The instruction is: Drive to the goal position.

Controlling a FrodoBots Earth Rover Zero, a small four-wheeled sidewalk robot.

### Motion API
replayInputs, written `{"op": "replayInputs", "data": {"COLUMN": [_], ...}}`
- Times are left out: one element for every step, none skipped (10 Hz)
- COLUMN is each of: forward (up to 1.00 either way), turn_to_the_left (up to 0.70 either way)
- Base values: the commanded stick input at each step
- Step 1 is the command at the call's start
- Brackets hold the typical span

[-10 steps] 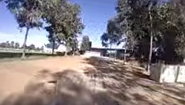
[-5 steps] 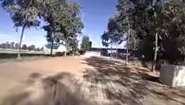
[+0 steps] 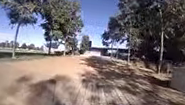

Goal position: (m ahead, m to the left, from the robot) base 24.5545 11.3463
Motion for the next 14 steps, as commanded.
{"op": "replayInputs", "data": {"forward": [1.00,1.00,1.00,1.00,1.00,1.00,1.00,1.00,1.00,1.00,1.00,1.00,1.00,1.00], "turn_to_the_left": [0.00,0.00,0.00,0.00,0.00,0.00,0.00,0.00,0.00,0.00,0.00,0.00,0.00,0.00]}}
